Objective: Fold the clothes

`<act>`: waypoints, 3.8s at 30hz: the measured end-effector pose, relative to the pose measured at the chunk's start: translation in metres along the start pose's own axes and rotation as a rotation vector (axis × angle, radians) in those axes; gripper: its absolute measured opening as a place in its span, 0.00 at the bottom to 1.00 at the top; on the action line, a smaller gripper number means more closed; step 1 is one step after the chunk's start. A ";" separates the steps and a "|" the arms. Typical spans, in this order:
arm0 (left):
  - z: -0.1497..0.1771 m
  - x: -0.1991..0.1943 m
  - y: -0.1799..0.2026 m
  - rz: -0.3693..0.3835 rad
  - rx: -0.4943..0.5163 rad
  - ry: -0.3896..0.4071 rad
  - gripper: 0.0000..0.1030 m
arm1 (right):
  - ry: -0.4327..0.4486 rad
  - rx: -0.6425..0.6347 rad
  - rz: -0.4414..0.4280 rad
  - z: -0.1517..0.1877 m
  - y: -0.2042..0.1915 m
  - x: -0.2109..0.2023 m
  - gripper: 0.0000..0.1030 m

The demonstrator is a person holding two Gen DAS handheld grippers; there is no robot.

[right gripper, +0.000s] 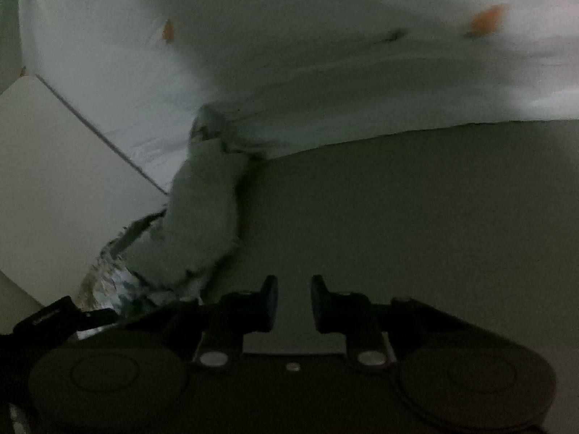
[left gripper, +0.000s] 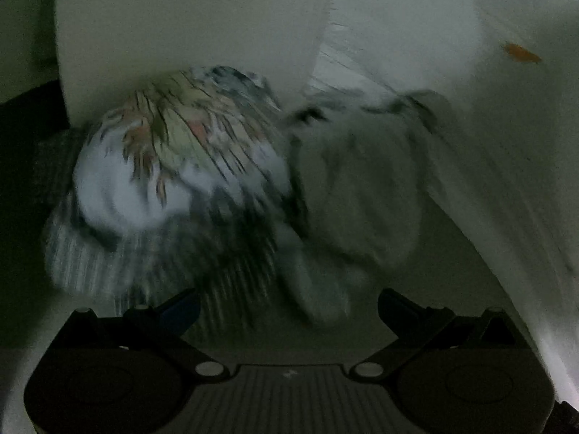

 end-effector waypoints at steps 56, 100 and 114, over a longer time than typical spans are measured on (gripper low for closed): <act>0.191 -0.103 0.166 0.273 0.129 -0.157 0.99 | 0.442 0.067 0.722 0.046 0.226 -0.363 0.46; 0.283 -0.100 0.331 0.516 0.442 -0.311 0.23 | 0.514 -0.357 0.893 -0.194 0.213 -0.283 0.53; 0.223 -0.059 0.248 0.294 0.331 -0.242 0.51 | 0.207 0.028 0.593 -0.002 0.222 -0.255 0.57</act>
Point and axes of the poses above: each gripper's, at about its wrist camera, not at the fingertips, and x roughly the way its jaws point, y to its right, z to its underside, the point moved 5 cm from there along x, roughly the way its jaws point, and after that the axes turned 7 degrees about x, right-handed, at the moved point
